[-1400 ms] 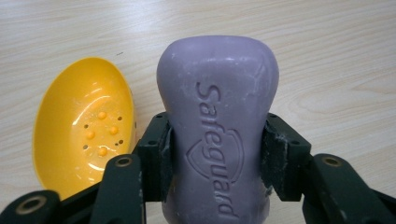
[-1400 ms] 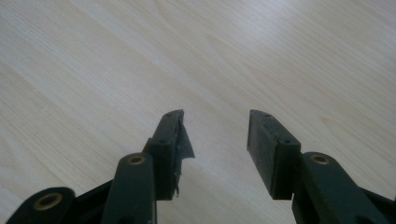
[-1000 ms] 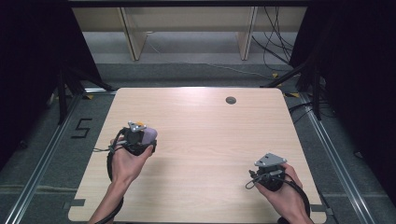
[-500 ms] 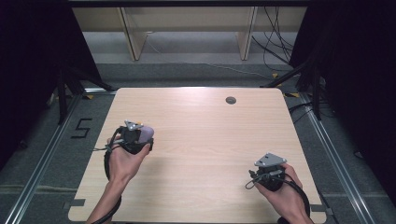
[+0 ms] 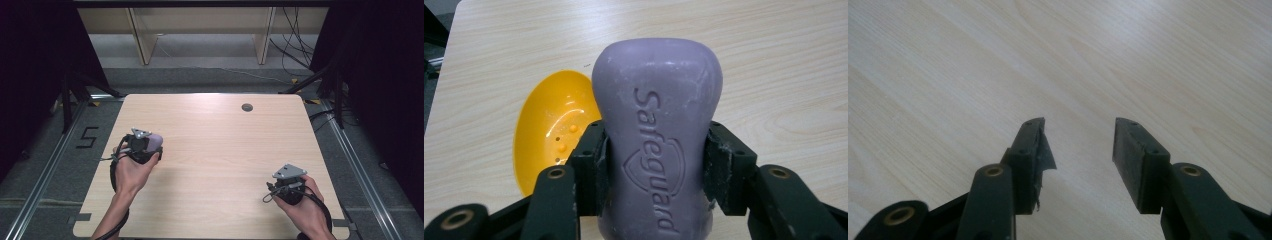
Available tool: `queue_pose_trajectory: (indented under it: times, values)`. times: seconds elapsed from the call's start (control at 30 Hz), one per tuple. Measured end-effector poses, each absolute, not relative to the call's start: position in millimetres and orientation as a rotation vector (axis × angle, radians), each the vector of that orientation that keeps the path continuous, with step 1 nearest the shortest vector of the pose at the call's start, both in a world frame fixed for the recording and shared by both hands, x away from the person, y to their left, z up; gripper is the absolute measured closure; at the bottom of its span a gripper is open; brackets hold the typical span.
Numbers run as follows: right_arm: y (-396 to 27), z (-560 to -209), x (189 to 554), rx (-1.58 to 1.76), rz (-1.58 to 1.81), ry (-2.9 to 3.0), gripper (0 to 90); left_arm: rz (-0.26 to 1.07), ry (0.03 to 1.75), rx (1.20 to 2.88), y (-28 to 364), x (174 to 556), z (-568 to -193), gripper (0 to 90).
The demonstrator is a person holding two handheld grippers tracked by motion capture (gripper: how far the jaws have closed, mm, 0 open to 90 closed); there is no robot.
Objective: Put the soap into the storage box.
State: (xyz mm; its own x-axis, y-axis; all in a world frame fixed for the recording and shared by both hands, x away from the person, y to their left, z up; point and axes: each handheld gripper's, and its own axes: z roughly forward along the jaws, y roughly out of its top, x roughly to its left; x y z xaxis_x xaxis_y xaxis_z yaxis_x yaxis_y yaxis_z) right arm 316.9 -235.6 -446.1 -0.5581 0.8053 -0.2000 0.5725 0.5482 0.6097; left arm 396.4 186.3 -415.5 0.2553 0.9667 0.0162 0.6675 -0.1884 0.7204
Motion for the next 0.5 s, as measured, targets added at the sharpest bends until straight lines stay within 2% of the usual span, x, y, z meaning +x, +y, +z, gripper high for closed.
queue_pose_trajectory:
  times: [0.5]
  values:
    - [-234.7,-446.0,316.5,1.126,0.678,2.317,56.4,0.667,1.492,1.926,192.7,398.6,-413.1,49.3]
